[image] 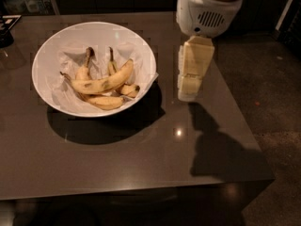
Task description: Pick banana from white bowl
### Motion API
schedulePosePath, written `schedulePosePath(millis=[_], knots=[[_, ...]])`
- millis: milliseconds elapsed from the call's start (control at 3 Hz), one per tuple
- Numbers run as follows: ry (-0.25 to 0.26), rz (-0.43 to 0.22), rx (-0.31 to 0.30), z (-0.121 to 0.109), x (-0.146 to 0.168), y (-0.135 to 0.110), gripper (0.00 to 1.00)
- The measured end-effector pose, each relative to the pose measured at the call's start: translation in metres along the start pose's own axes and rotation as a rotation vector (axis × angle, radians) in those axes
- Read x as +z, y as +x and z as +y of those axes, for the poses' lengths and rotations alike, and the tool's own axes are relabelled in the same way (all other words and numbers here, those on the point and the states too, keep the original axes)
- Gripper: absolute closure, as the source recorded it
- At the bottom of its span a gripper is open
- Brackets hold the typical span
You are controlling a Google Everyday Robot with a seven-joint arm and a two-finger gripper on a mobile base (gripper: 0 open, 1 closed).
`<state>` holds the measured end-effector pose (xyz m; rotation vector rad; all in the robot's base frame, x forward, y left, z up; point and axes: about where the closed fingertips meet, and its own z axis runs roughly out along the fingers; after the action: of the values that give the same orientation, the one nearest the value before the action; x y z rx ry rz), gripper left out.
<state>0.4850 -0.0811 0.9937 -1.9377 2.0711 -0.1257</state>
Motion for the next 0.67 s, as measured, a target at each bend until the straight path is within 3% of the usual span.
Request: schedulePosePath(millis=[667], knots=[[-0.038, -0.03, -0.154, -0.016, 0.021, -0.082, 0.0]])
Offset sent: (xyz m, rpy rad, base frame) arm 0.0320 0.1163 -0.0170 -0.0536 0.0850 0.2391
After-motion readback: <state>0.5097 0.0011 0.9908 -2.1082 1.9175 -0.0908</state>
